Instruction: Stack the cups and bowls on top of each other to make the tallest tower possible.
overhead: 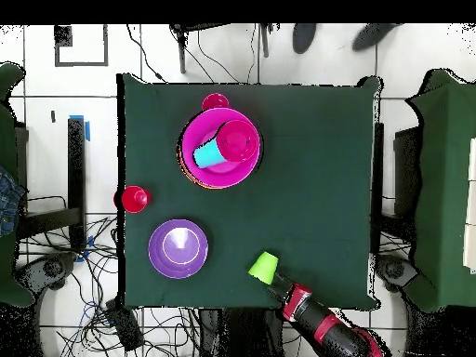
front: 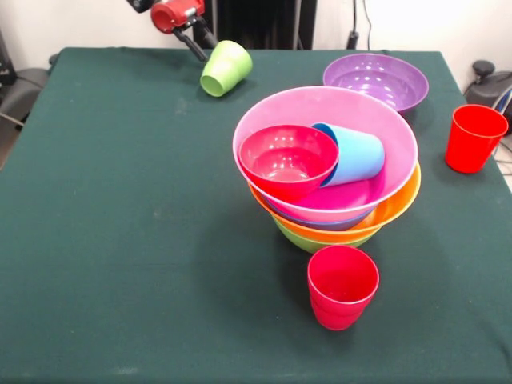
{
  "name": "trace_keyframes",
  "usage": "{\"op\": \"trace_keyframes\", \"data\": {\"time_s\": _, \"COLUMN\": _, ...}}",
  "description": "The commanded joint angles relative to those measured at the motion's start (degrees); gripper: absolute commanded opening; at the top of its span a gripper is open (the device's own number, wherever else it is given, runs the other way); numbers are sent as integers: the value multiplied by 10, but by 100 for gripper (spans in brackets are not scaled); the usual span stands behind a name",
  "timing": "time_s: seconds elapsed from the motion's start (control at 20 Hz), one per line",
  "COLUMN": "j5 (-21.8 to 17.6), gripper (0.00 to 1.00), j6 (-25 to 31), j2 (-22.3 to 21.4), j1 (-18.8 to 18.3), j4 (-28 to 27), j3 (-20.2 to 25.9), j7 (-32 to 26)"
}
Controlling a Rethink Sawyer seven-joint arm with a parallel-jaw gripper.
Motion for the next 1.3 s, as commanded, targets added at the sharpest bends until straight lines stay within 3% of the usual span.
{"op": "trace_keyframes", "data": {"time_s": 0.05, "j5": 4, "gripper": 100, "j6": -11, "j2": 57, "j1": 7, "j4": -53, "j3": 36, "j7": -116}}
{"op": "trace_keyframes", "data": {"time_s": 0.8, "j5": 4, "gripper": 100, "j6": -8, "j2": 119, "j1": -48, "j4": -60, "j3": 72, "j7": -177}}
{"op": "trace_keyframes", "data": {"time_s": 1.3, "j5": -14, "gripper": 100, "j6": -21, "j2": 151, "j1": -59, "j4": -72, "j3": 67, "j7": -184}}
